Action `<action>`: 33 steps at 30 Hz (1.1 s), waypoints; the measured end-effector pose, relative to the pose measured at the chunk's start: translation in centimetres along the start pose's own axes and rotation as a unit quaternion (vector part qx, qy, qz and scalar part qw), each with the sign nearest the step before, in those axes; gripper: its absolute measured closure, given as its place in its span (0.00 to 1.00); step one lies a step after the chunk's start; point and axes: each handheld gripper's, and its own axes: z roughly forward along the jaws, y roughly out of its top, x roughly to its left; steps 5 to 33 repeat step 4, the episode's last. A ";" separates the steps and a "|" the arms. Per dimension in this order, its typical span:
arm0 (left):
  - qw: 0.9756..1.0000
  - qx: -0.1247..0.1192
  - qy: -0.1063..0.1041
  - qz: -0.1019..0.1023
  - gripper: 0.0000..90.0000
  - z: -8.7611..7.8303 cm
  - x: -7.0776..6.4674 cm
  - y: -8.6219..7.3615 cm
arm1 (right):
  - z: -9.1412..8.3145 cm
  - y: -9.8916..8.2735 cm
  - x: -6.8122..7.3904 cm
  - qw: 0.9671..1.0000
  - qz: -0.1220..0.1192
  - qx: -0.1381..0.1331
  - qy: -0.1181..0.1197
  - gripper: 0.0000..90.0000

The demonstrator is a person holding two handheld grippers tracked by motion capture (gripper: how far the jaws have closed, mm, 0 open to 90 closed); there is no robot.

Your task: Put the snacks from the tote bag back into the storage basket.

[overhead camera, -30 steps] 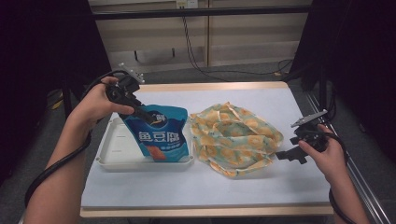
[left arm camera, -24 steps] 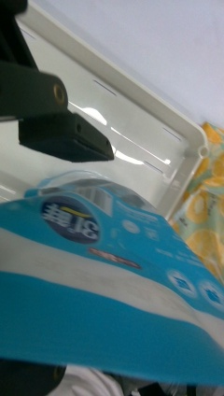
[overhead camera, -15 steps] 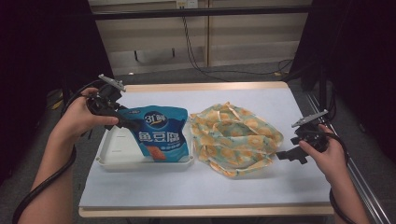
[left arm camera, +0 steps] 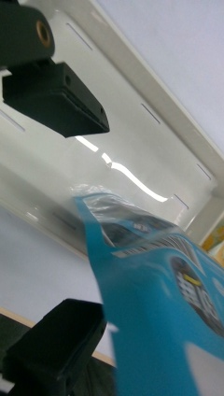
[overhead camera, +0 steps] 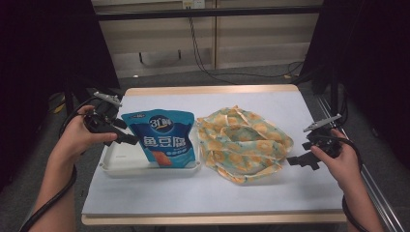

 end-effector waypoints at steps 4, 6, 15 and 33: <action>1.000 -0.013 0.005 -0.002 0.09 0.1 -0.3 -0.8 | 0.1 0.0 0.0 1.000 -0.001 0.002 0.003 0.09; 1.000 -0.013 0.005 -0.002 0.09 0.1 -0.3 -0.8 | 0.1 0.0 0.0 1.000 -0.001 0.002 0.003 0.09; 1.000 -0.013 0.005 -0.002 0.09 0.1 -0.3 -0.8 | 0.1 0.0 0.0 1.000 -0.001 0.002 0.003 0.09; 1.000 -0.013 0.005 -0.002 0.09 0.1 -0.3 -0.8 | 0.1 0.0 0.0 1.000 -0.001 0.002 0.003 0.09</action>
